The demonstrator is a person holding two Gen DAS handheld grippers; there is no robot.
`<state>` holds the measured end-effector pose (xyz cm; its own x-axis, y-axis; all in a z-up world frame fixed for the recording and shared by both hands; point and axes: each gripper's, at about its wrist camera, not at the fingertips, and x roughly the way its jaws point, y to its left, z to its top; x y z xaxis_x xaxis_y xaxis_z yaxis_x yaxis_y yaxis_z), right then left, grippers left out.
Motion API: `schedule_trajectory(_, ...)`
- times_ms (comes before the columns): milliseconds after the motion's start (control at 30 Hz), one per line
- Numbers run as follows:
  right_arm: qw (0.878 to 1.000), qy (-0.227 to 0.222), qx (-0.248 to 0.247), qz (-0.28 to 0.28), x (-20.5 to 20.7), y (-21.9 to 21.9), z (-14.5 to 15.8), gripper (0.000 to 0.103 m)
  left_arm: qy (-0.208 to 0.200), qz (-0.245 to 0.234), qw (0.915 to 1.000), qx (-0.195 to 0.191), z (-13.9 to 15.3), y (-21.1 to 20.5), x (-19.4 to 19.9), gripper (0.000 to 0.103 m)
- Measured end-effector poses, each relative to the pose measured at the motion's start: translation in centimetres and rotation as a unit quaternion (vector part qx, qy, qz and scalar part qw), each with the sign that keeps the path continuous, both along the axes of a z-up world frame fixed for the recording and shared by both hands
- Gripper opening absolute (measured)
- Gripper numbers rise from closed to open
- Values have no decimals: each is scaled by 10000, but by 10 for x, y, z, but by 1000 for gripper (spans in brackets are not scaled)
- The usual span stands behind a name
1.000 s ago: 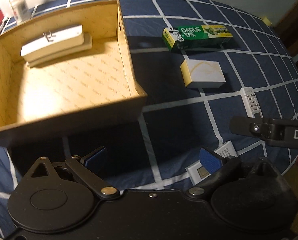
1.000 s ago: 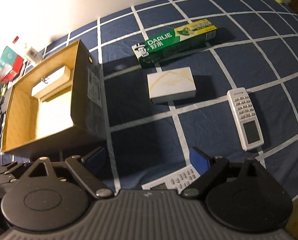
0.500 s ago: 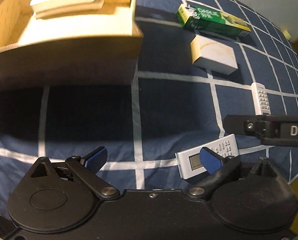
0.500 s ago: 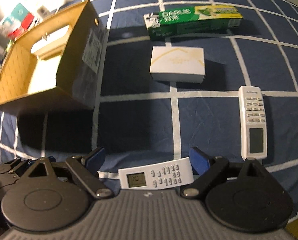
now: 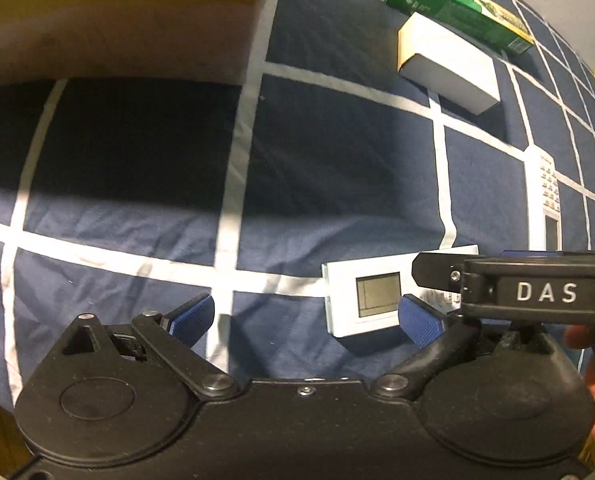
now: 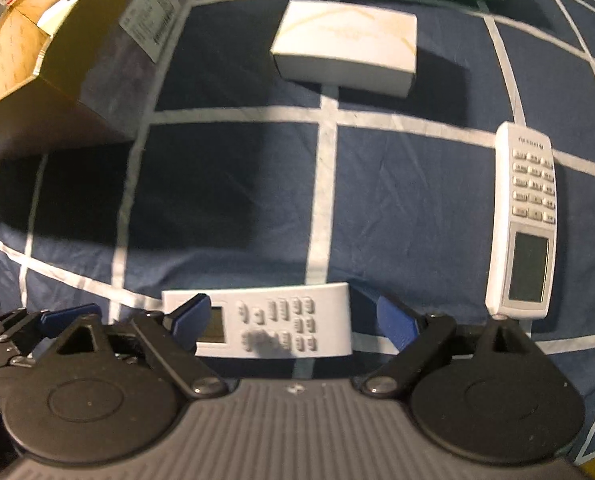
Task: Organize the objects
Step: 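Close the right gripper on the white air-conditioner remote and lift it, then carry the white remote with the right gripper into the yellow box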
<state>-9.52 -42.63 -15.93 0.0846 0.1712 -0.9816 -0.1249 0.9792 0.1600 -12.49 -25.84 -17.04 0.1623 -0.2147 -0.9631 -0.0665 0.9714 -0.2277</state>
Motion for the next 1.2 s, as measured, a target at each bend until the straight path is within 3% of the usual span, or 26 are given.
schedule_trajectory(433,9995,141,271,-11,2,-13,-14,86,126,27,9999,-51,-7,-27,-1,89)
schedule_trajectory(767,9988,163,422,197,2,-10,-12,70,181,-56,9998,-97,-6,-47,4,73)
schedule_trajectory(1200,9985,159,515,114,6,-10,-12,66,215,-74,9997,-87,-4,-48,10,71)
